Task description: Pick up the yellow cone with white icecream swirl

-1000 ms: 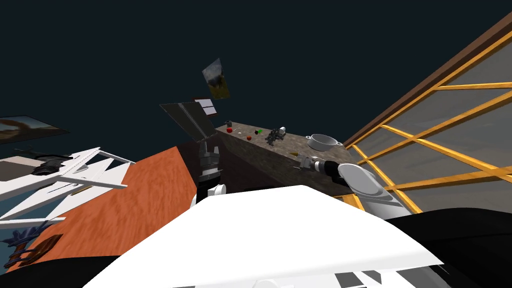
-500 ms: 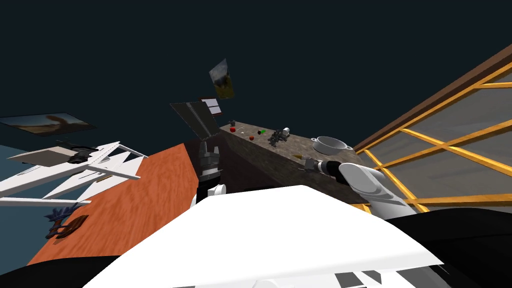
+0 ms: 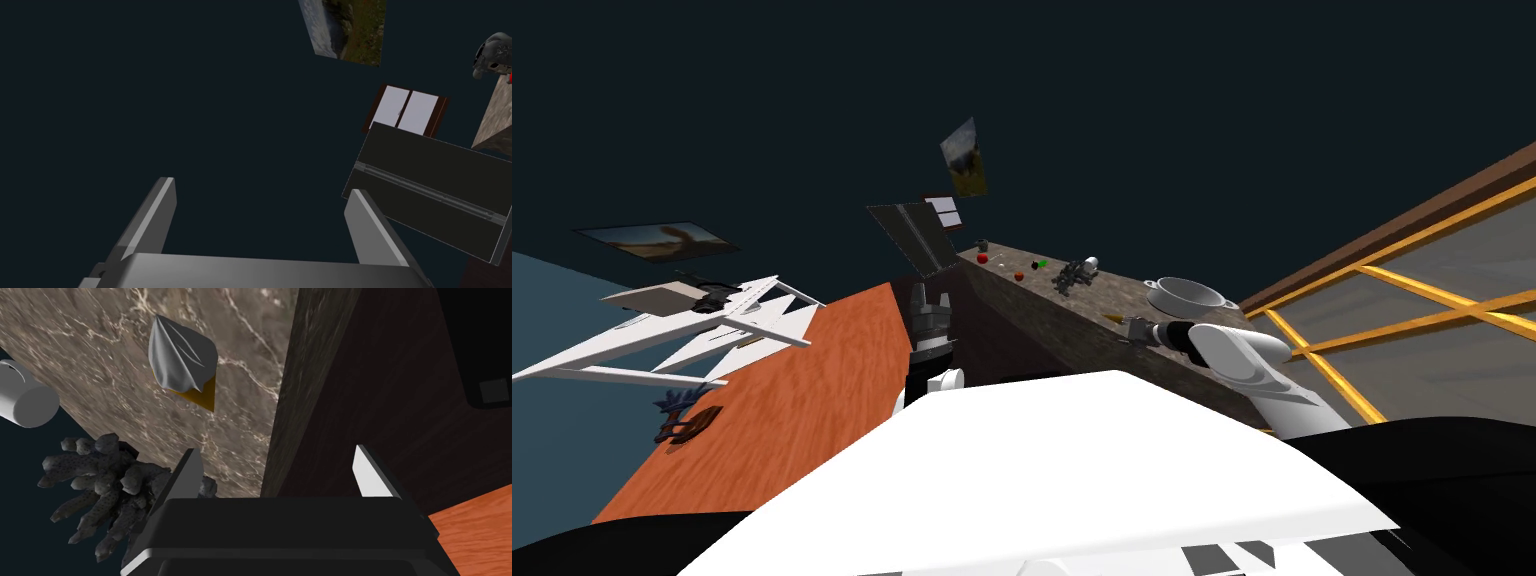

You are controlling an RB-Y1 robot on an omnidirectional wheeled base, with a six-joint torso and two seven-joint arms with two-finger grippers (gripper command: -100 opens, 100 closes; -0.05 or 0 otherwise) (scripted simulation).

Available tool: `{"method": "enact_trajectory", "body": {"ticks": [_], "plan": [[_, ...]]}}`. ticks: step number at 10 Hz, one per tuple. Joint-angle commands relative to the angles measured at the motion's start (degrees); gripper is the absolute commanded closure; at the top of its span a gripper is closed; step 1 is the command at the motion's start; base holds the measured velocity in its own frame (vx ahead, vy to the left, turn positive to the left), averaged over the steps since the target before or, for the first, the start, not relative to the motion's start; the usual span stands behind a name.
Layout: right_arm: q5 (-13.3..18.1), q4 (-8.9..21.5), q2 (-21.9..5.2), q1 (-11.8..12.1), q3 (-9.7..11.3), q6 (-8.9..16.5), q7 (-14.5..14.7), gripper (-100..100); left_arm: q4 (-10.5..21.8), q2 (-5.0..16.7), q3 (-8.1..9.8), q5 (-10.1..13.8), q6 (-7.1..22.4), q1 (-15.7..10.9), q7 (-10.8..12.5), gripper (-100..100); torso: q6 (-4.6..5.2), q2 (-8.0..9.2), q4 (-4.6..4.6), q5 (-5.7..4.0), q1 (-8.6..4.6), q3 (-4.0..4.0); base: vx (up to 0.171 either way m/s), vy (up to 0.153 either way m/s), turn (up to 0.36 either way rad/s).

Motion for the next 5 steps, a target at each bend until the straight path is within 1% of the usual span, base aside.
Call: {"method": "enact_trajectory", "body": {"ticks": [1, 2, 5], "plan": [[2.86, -0.01, -0.43, -0.23, -0.33, -1.28, -0.44, -100, 0.00, 0.00, 0.00, 0.00, 0.00, 0.00, 0.00, 0, 0.00, 0.00, 0.00, 0.00, 0.00, 0.00, 0.027, -0.023, 0.122], [3.24, -0.01, -0.43, -0.23, -0.33, -1.28, -0.44, -100, 0.00, 0.00, 0.00, 0.00, 0.00, 0.00, 0.00, 0, -0.02, -0.01, 0.00, 0.00, 0.00, 0.00, 0.023, -0.020, 0.072], [8.96, 1.26, -1.25, -0.86, -0.84, -3.29, -0.28, -100, 0.00, 0.00, 0.00, 0.00, 0.00, 0.00, 0.00, 0, -0.01, -0.04, -0.01, 0.00, -0.02, -0.02, 0.036, -0.032, 0.149]]}}
